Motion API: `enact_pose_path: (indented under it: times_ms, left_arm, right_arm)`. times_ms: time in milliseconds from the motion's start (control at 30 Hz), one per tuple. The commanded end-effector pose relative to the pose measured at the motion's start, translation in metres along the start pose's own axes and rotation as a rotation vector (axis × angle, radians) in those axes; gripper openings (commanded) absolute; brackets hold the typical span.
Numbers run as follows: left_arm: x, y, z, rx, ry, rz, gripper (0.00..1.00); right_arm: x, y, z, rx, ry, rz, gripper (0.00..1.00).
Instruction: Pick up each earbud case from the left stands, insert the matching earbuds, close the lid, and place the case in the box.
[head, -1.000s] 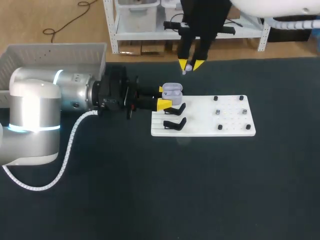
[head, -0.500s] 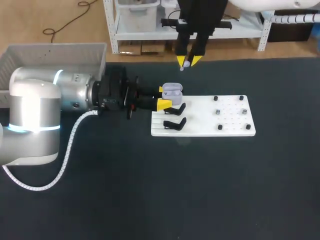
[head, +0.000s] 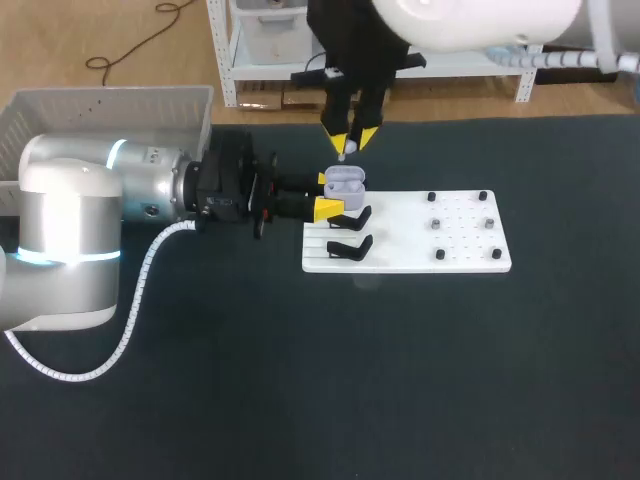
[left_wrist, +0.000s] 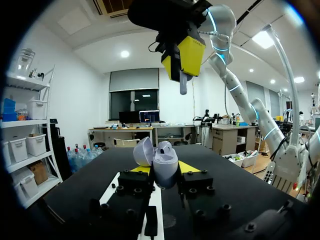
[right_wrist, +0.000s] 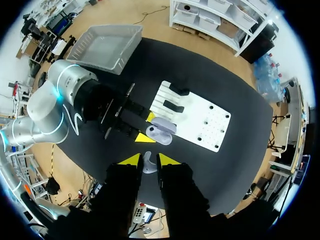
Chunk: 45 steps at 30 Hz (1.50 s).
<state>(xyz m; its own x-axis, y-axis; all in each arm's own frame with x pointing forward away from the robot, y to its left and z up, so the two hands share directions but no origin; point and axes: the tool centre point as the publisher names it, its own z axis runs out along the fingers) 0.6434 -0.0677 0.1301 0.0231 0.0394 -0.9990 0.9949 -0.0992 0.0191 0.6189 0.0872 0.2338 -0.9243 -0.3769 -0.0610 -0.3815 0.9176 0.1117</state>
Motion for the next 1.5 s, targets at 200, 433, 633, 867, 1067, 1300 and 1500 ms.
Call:
enact_pose_path:
  times_ms: [200,433,633,867,1067,1300,1500]
  left_arm:
    - [0.001,-0.001,0.0,-0.004,-0.002,0.003,0.0]
    - [0.001,-0.001,0.0,-0.004,-0.002,0.003,0.0]
    - [0.001,-0.001,0.0,-0.004,-0.002,0.003,0.0]
    - [0.001,-0.001,0.0,-0.004,-0.002,0.003,0.0]
    - [0.001,-0.001,0.0,-0.004,-0.002,0.003,0.0]
    - [0.001,-0.001,0.0,-0.004,-0.002,0.003,0.0]
    - [0.001,-0.001,0.0,-0.004,-0.002,0.003,0.0]
  right_arm:
    - [-0.004,0.008,0.017,0.038,0.015,-0.018,0.0]
    - [-0.006,0.008,0.025,0.06,0.022,-0.023,0.0]
    - [-0.007,0.0,0.036,0.05,0.036,0.003,0.0]
    - [-0.009,-0.001,0.042,0.036,0.047,0.01,0.0]
    - [-0.011,0.0,0.045,0.031,0.053,0.004,0.0]
    - [-0.013,-0.001,0.051,0.03,0.061,0.002,0.0]
    - [-0.014,-0.003,0.053,0.031,0.062,0.005,0.0]
